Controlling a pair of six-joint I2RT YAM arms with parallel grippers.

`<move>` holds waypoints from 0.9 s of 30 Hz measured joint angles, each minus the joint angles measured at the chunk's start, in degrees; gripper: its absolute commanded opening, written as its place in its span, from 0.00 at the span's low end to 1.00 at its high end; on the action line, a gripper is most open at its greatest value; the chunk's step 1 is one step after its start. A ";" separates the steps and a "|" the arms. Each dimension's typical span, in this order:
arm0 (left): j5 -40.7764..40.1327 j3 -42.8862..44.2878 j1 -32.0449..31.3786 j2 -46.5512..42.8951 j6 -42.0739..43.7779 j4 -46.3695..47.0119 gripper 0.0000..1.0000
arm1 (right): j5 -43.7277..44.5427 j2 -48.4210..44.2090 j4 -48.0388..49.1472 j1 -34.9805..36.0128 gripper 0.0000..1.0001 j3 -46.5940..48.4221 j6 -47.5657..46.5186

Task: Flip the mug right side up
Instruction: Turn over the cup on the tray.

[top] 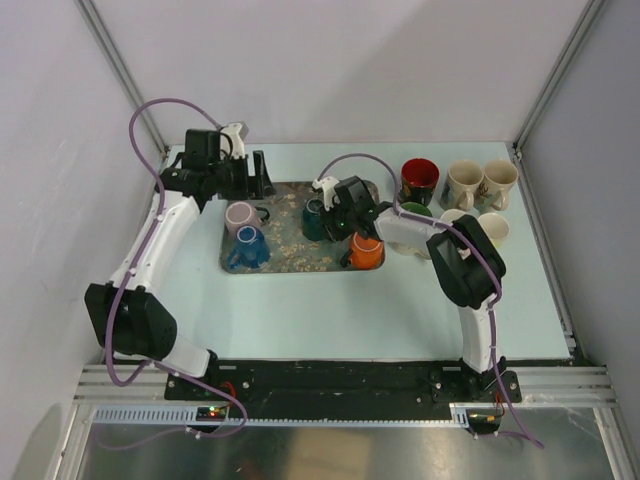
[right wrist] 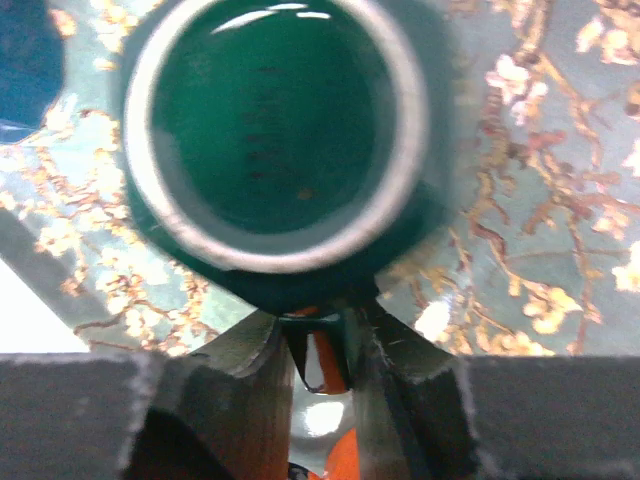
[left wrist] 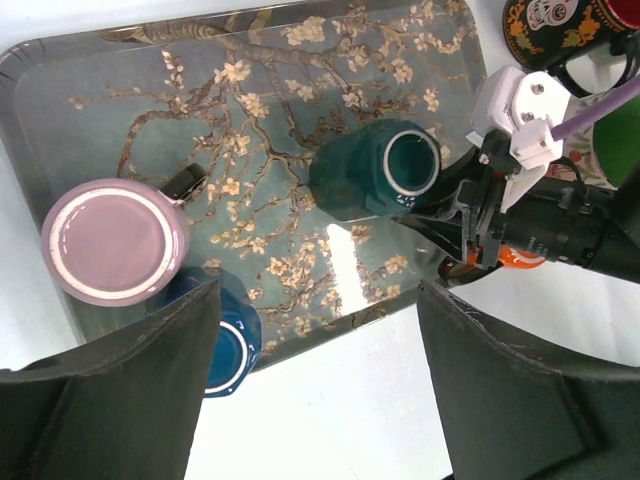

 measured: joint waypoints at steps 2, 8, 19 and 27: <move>-0.59 -0.04 0.02 -0.26 1.40 -0.28 0.83 | -0.57 0.02 0.24 0.00 0.10 0.02 -1.38; -1.18 -0.28 0.09 -1.68 7.87 -0.57 0.83 | -2.47 0.02 -0.81 -0.61 0.00 0.59 -3.43; 5.92 -10.69 -2.14 -10.54 37.42 2.80 0.86 | -27.61 0.00 -12.63 -11.30 0.00 13.25 0.48; 5.62 -25.38 -11.89 -22.32 56.33 19.71 0.87 | -48.63 -1.16 -0.20 -18.14 0.00 11.52 19.45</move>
